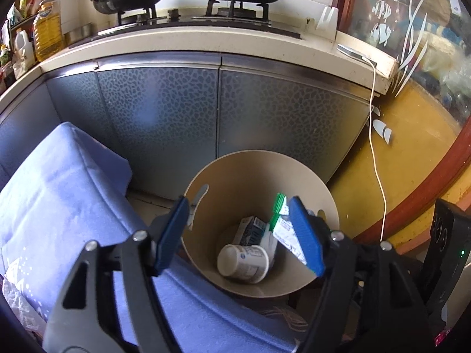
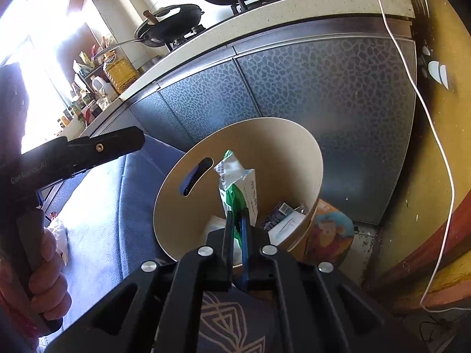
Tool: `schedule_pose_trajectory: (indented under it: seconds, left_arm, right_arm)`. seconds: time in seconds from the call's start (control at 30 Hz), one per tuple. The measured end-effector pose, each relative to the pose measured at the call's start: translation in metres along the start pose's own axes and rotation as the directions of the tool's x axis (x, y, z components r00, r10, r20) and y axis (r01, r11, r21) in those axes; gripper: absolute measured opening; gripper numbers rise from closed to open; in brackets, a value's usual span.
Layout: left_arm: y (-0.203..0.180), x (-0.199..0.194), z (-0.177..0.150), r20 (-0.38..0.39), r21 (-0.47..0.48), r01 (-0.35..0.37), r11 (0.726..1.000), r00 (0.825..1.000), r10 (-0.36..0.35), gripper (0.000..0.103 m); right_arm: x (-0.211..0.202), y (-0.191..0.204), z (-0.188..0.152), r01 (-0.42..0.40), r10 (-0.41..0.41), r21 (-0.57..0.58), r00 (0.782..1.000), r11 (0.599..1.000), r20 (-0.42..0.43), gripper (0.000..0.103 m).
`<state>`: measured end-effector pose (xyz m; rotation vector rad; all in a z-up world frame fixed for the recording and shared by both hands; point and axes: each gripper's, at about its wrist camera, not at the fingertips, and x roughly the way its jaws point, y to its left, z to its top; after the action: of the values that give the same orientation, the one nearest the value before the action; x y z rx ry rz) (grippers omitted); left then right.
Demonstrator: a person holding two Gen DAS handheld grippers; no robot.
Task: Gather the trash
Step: 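Carry both items over the beige bin and open both tools to drop them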
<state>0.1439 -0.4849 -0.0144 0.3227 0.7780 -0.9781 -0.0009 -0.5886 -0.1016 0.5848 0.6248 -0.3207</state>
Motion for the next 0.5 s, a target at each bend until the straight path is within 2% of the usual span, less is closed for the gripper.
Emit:
schedule_pose_trajectory:
  seconds: [0.13,0.23,0.27,0.3,0.37,0.5]
  left_arm:
    - [0.005,-0.014,-0.002,0.011,-0.017,-0.001,1.0,1.0,0.001,0.068]
    - [0.011,-0.033,-0.006,0.038,-0.034,0.005,0.999,0.999,-0.004,0.068]
    - [0.014,-0.04,-0.008,0.047,-0.04,0.003,0.999,0.999,-0.001,0.068]
    - [0.017,-0.047,-0.011,0.054,-0.047,0.001,0.999,0.999,0.002,0.068]
    - [0.025,-0.065,-0.016,0.075,-0.063,-0.003,0.998,0.997,0.008,0.068]
    - [0.042,-0.102,-0.037,0.118,-0.087,-0.035,0.996,0.992,0.045,0.068]
  right_arm:
    - [-0.005,0.005,0.001,0.029,-0.028,-0.016,0.999,0.999,0.034,0.007]
    - [-0.008,0.011,0.002,0.037,-0.036,-0.03,0.998,0.999,0.044,0.014]
    - [-0.009,0.014,0.002,0.046,-0.044,-0.037,0.998,0.998,0.048,0.025]
    - [-0.011,0.017,0.002,0.051,-0.049,-0.041,0.997,0.998,0.057,0.042]
    - [-0.02,0.022,0.002,0.045,-0.041,-0.037,0.994,0.998,0.099,0.062]
    - [-0.038,0.043,0.003,0.025,-0.013,-0.074,0.987,0.997,0.159,0.067]
